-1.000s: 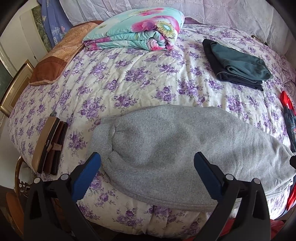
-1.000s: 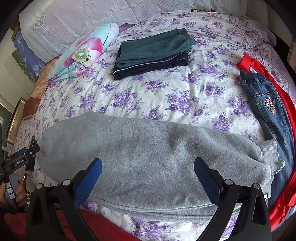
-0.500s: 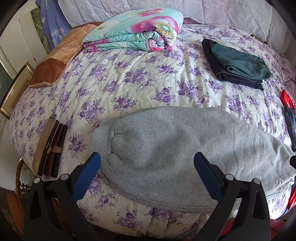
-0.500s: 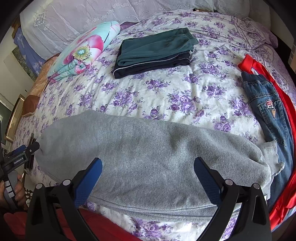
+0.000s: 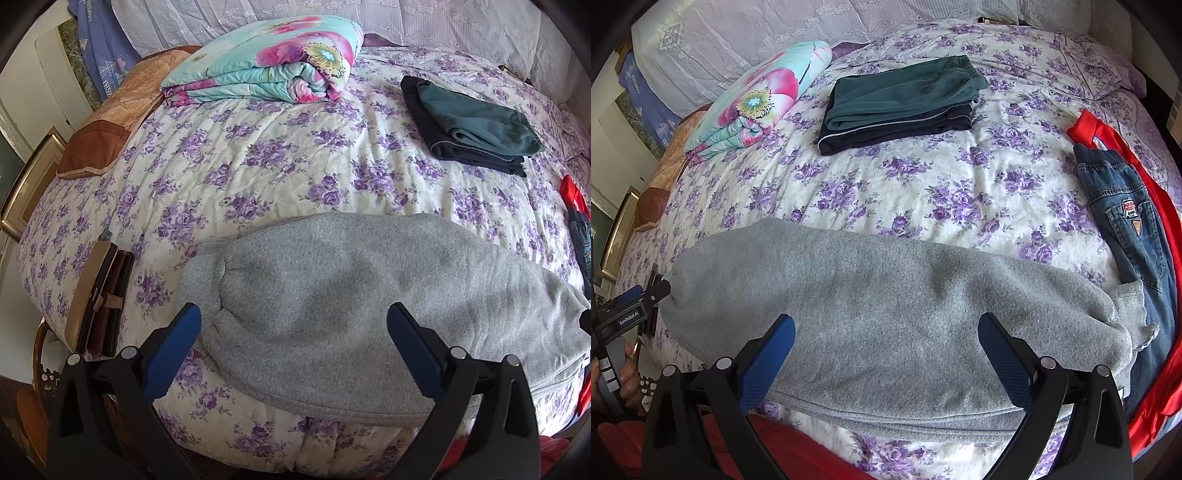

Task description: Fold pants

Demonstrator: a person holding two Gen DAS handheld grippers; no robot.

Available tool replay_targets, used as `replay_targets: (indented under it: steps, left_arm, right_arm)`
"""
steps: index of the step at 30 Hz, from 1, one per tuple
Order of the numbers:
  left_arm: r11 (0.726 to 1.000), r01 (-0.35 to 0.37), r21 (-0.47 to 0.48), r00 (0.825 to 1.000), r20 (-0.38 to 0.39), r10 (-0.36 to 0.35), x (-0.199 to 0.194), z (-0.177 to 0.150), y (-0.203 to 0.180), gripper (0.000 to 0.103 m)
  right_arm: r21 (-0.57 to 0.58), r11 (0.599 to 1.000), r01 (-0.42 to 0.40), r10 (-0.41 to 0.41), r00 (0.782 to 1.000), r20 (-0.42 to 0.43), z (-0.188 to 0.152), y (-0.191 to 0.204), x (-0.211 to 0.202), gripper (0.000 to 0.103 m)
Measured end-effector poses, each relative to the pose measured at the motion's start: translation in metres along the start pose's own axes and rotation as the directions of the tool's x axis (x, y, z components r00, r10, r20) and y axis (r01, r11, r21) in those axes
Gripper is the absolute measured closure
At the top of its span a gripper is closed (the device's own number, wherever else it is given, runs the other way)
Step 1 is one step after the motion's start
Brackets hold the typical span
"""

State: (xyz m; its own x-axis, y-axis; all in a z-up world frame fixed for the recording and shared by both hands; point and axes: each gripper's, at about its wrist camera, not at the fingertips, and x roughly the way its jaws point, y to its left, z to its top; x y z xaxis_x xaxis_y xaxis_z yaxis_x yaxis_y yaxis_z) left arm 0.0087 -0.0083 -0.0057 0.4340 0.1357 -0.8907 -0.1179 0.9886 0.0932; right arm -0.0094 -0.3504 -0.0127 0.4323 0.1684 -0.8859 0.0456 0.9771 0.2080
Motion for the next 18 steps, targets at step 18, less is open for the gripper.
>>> replay_targets:
  steps: [18]
  left_arm:
    - [1.000, -0.001, 0.009, 1.000, 0.000, 0.001, 0.0034, 0.0026, -0.0058, 0.005]
  right_arm:
    - [0.002, 1.000, 0.001, -0.001, 1.000, -0.001, 0.0002, -0.0010, -0.0003, 0.004]
